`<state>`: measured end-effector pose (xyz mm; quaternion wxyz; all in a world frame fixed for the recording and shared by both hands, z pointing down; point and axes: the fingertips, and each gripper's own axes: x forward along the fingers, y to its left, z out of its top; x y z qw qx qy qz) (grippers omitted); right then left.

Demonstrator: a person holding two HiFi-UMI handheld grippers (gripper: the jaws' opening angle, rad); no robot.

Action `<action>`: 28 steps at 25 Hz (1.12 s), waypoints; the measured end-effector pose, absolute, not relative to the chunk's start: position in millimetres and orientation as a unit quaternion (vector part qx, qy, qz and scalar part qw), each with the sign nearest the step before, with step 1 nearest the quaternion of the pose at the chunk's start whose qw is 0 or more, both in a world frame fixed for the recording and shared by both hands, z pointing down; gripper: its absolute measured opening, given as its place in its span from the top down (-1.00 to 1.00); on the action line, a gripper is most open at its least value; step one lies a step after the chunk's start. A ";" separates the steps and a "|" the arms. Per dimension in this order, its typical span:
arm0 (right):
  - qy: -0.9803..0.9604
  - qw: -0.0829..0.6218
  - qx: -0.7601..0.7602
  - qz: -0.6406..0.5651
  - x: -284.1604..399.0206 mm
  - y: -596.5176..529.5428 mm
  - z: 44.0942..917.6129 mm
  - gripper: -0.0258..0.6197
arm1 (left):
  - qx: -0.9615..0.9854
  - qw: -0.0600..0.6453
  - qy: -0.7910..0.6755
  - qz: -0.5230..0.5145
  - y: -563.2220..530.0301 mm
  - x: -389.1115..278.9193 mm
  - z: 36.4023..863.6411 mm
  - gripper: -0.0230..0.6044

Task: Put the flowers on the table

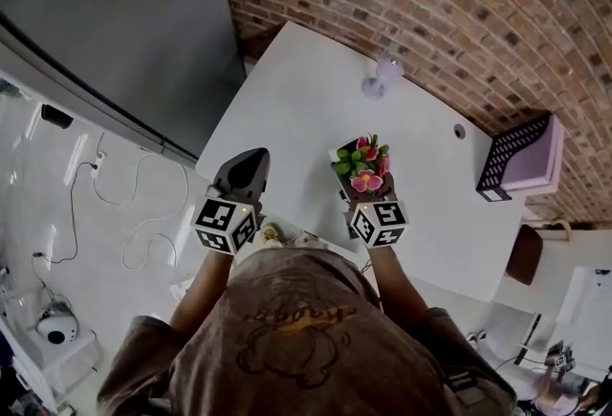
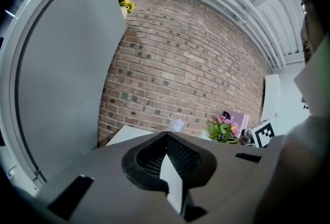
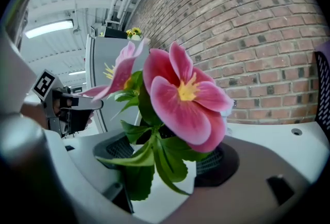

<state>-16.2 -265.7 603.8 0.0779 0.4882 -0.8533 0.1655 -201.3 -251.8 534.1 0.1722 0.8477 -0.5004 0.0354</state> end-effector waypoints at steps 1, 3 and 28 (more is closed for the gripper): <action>-0.853 0.079 0.488 0.169 -14.1 -269.6 607.9 -0.14 | 0.846 0.173 -0.502 0.036 -252.9 -200.2 535.1 0.86; -0.852 0.083 0.487 0.173 -10.5 -277.2 616.3 -0.14 | 0.845 0.175 -0.505 0.037 -254.8 -197.9 536.1 0.86; -0.842 0.208 0.460 0.189 4.2 -343.0 733.9 -0.14 | 0.827 0.186 -0.525 0.070 -263.6 -189.5 551.7 0.86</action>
